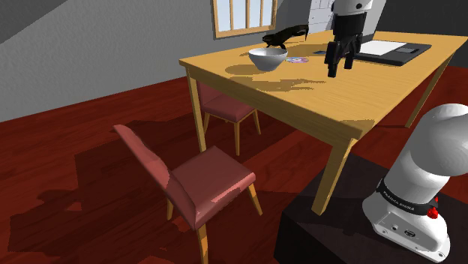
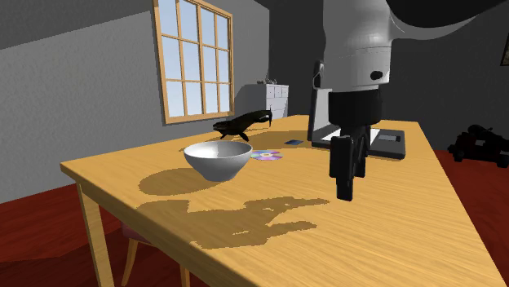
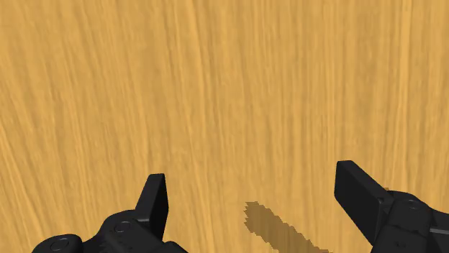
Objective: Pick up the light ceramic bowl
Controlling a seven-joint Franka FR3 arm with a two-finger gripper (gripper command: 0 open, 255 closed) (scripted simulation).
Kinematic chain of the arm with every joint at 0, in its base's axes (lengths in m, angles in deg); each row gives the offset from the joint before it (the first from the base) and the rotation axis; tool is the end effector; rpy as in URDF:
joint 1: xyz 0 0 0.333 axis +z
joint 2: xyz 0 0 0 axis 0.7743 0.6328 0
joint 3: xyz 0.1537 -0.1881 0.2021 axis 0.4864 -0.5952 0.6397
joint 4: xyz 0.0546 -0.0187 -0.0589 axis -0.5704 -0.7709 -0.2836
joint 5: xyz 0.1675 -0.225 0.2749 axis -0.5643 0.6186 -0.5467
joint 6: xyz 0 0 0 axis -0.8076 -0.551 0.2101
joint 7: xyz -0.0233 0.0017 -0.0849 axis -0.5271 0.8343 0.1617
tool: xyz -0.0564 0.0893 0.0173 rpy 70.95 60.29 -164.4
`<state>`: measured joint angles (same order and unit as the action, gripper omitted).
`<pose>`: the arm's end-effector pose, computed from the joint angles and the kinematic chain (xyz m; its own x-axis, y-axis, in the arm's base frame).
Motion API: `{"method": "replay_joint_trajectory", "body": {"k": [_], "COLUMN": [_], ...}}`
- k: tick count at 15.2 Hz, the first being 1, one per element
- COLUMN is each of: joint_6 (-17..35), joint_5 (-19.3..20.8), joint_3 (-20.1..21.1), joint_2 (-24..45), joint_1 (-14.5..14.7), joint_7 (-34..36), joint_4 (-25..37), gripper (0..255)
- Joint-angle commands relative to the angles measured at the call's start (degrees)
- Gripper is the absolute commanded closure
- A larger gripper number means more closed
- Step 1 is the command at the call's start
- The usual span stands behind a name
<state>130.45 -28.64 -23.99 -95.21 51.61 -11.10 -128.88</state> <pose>0.3005 -0.0222 0.5777 0.9926 -0.1029 -0.0646 -0.0979 -0.9923 0.0763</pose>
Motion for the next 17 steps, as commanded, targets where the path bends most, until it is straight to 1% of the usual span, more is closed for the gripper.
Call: {"method": "replay_joint_trajectory", "body": {"k": [1, 5, 9, 13, 17], "joint_6": [0.0, 2.7, 4.3, 4.8, 4.2], "joint_5": [0.0, 0.4, 0.3, -0.2, -1.2], "joint_3": [0.0, -1.3, -2.6, -3.8, -4.9], "joint_2": [0.0, 8.5, 16.8, 25.0, 33.4], "joint_1": [0.0, -0.1, 0.0, 0.0, -0.1], "joint_7": [0.0, -1.3, -2.8, -4.3, -6.1], "joint_4": [0.0, 7.0, 14.9, 23.9, 34.1], "gripper": [0, 0, 0, 0, 0]}}
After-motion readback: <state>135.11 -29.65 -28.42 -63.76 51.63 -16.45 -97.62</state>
